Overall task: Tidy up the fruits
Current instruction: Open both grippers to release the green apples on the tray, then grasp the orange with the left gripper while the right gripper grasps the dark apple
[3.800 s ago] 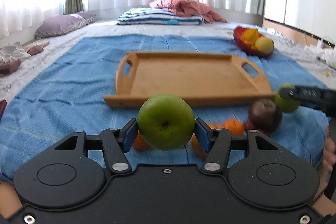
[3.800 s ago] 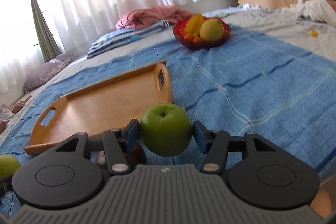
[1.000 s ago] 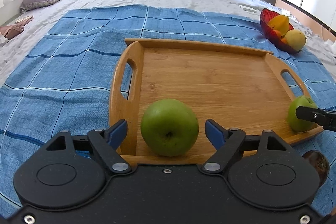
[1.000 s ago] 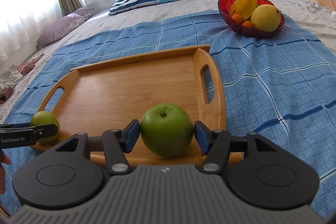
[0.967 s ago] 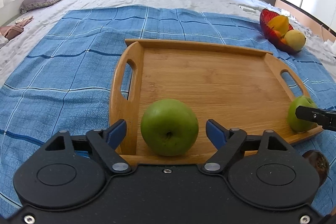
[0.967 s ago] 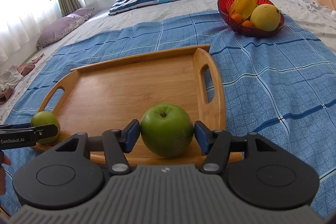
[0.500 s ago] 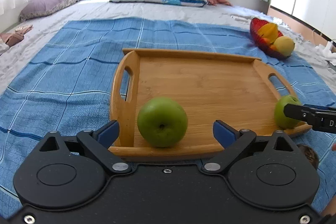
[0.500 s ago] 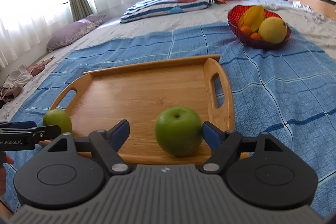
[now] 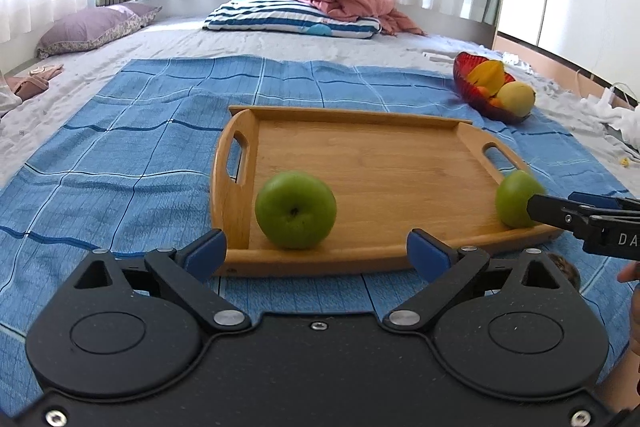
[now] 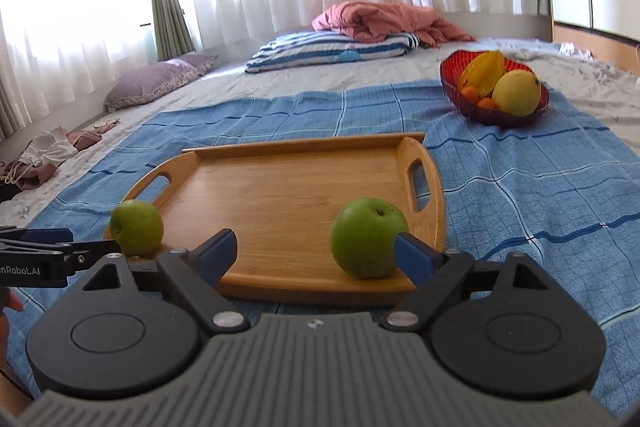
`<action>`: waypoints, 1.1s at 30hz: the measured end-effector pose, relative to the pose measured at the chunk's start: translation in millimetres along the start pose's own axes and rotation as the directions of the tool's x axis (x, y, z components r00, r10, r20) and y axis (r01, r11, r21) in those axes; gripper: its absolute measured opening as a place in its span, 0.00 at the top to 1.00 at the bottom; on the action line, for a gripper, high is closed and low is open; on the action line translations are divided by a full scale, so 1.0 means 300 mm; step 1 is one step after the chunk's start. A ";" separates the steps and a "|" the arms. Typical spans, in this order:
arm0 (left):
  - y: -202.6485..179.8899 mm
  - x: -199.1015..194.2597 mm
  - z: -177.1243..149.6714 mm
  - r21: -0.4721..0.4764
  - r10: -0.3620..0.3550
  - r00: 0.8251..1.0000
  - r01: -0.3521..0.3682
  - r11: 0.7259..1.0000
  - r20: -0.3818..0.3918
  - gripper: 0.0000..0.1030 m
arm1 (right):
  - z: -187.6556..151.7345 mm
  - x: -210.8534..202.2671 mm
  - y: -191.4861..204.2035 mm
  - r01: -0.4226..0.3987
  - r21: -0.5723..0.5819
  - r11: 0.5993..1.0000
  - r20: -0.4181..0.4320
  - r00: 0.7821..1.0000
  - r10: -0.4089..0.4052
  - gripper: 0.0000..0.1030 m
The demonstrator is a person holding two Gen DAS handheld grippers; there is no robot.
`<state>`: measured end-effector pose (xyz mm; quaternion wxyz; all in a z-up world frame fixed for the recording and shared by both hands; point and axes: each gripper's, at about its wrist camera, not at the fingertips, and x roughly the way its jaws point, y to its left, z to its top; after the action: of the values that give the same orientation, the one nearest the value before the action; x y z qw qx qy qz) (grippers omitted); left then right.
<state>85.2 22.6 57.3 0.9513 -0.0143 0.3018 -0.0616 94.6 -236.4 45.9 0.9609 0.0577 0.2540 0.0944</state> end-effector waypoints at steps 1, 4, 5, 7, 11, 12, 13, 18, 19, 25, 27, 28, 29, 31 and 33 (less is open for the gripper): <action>-0.002 -0.008 -0.007 0.003 -0.001 1.000 0.001 1.000 0.003 0.05 | -0.009 -0.009 0.006 0.003 -0.009 1.000 0.012 1.000 -0.003 0.07; -0.011 -0.034 -0.033 0.008 -0.003 1.000 0.003 1.000 0.014 0.02 | -0.036 -0.038 0.021 0.011 -0.034 0.999 0.045 0.999 -0.010 0.02; -0.013 -0.041 -0.041 0.012 -0.004 1.000 0.004 1.000 0.018 0.02 | -0.044 -0.047 0.028 0.013 -0.043 0.999 0.054 0.998 -0.011 0.02; -0.019 -0.052 -0.055 0.018 -0.001 1.000 0.001 1.000 0.024 0.02 | -0.060 -0.063 0.039 0.017 -0.061 0.998 0.069 0.998 -0.013 0.01; -0.026 -0.075 -0.082 0.019 -0.001 0.999 0.000 1.000 0.036 0.01 | -0.090 -0.094 0.053 0.032 -0.078 0.996 0.100 0.995 -0.024 0.00; -0.027 -0.079 -0.086 0.018 -0.001 0.999 0.001 1.000 0.038 0.01 | -0.096 -0.098 0.051 0.036 -0.076 0.996 0.106 0.994 -0.028 0.00; -0.028 -0.083 -0.093 0.017 -0.004 0.999 0.004 1.000 0.039 0.01 | -0.105 -0.105 0.051 0.041 -0.070 0.997 0.116 0.993 -0.033 0.00; -0.028 -0.101 -0.133 0.009 -0.019 0.999 0.019 1.000 0.041 0.00 | -0.151 -0.123 0.038 0.049 -0.021 0.999 0.164 0.986 -0.045 0.00; -0.027 -0.105 -0.143 0.008 -0.018 0.999 0.018 1.000 0.043 0.00 | -0.161 -0.124 0.034 0.052 -0.010 0.999 0.167 0.985 -0.049 0.00; -0.022 -0.129 -0.191 0.001 0.017 0.998 -0.017 1.000 0.062 0.00 | -0.206 -0.134 0.022 0.079 0.014 0.997 0.181 0.980 -0.080 0.00; -0.024 -0.134 -0.205 0.011 0.031 0.997 -0.032 0.999 0.065 0.00 | -0.216 -0.133 0.023 0.097 0.014 0.995 0.181 0.979 -0.098 0.00; -0.026 -0.136 -0.212 0.019 0.036 0.997 -0.037 0.999 0.065 0.00 | -0.224 -0.133 0.023 0.108 0.016 0.994 0.182 0.977 -0.109 0.00; -0.029 -0.138 -0.215 0.023 0.038 0.997 -0.040 0.999 0.063 0.00 | -0.230 -0.133 0.024 0.116 0.017 0.993 0.181 0.976 -0.117 0.00; -0.028 -0.138 -0.226 0.026 0.042 0.997 -0.043 0.999 0.058 0.00 | -0.240 -0.129 0.027 0.128 0.020 0.992 0.178 0.975 -0.130 0.00; -0.028 -0.136 -0.234 0.023 0.043 0.998 -0.044 0.999 0.054 0.00 | -0.247 -0.124 0.029 0.138 0.018 0.990 0.174 0.975 -0.139 0.00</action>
<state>10.7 20.2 23.9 0.9602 0.0022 0.2759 -0.0441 24.5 -231.2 1.0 0.9835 0.0505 0.1726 0.0209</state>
